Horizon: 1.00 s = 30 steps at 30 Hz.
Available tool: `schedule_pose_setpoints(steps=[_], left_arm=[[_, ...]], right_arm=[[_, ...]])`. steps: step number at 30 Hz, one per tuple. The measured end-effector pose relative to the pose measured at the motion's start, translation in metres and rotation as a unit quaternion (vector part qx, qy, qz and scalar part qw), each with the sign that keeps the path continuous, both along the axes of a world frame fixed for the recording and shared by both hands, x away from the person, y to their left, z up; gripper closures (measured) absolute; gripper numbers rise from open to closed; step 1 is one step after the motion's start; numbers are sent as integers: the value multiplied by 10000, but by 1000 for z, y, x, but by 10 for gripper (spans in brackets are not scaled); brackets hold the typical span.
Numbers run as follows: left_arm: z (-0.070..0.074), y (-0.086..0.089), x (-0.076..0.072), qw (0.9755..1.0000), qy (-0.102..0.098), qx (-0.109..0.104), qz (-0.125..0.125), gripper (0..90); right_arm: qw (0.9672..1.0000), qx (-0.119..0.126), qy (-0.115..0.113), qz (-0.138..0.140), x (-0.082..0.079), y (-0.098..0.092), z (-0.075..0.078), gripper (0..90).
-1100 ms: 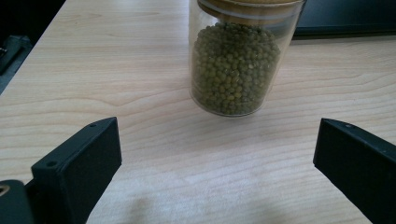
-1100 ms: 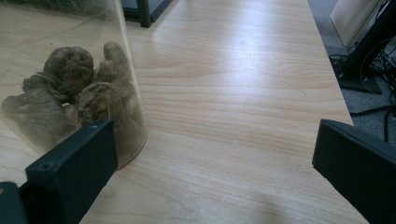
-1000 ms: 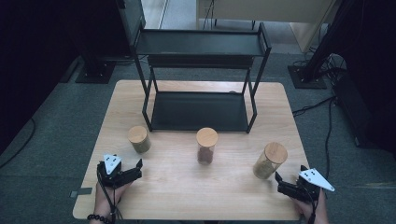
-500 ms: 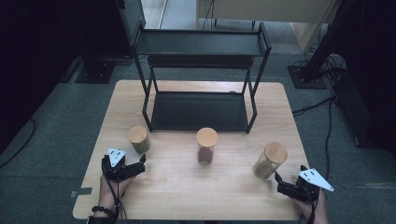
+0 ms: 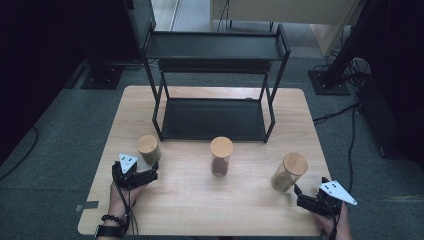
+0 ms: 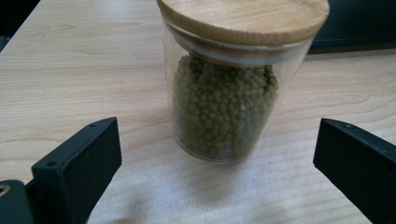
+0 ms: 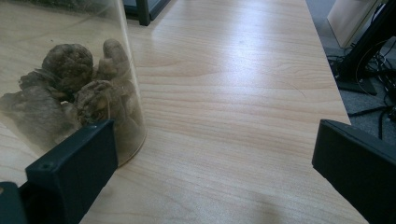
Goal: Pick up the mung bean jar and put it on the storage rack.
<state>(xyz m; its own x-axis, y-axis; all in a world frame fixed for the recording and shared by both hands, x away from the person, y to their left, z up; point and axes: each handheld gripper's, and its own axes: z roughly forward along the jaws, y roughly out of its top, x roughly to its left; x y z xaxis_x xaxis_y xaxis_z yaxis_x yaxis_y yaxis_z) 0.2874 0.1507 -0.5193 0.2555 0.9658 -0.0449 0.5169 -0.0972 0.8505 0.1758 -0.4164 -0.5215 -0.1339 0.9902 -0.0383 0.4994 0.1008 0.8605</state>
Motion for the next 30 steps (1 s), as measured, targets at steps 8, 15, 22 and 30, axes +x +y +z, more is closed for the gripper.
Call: schedule_pose_setpoints(steps=[8, 15, 22, 30], left_arm=[[2, -5, 10, 10000, 17, -81, -27, 14], [1, -6, 16, 9999, 33, -98, -5, 40], [2, -7, 21, 9999, 54, -112, 9, 42], [5, -7, 26, 9999, -15, -145, -16, 115]], right_arm=[[10000, -17, 2, 5, 0, 0, 0, 2], [10000, -28, 1, 13, 0, 1, 0, 2], [10000, -34, -1, 18, 0, 1, 0, 2], [10000, -40, 1, 20, 0, 1, 0, 2]])
